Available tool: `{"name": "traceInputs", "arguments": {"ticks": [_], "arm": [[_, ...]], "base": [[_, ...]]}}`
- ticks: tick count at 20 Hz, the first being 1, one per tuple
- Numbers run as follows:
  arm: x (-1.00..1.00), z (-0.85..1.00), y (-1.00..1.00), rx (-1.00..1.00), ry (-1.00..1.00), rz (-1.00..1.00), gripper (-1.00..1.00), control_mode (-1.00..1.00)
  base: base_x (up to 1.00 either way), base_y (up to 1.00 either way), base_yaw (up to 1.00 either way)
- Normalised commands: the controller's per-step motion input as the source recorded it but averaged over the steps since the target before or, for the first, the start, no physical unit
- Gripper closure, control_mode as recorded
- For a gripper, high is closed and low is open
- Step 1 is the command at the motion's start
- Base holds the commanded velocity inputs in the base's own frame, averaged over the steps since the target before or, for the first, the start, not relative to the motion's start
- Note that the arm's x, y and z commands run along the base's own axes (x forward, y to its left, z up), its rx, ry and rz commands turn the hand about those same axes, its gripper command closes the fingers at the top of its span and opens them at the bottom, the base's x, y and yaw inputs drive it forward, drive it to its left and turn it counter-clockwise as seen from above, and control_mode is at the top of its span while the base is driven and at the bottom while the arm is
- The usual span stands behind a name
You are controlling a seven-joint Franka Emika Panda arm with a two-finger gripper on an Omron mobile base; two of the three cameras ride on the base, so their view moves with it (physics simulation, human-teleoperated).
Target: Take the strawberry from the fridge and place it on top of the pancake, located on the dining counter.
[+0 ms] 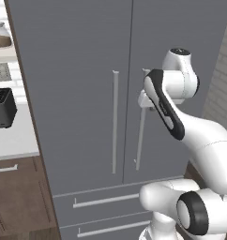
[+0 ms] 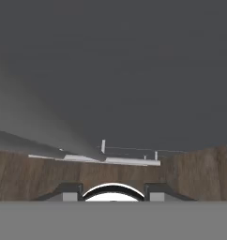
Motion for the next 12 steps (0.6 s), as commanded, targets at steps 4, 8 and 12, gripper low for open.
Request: {"name": "traceInputs", "arguments": {"ticks": [4,8,12], "arm": [[-0.5,0.0,0.0,0.05,-0.03,0.0,-1.0,-1.0],[-0.91,-0.01,0.0,0.02,-0.07,0.01,-1.0,-1.0],[-0.99,0.0,0.0,-0.02,-0.18,0.01,-1.0,-1.0]], "base": [[0.0,0.0,0.0],[0.0,0.0,0.0],[0.0,0.0,0.0]]}}
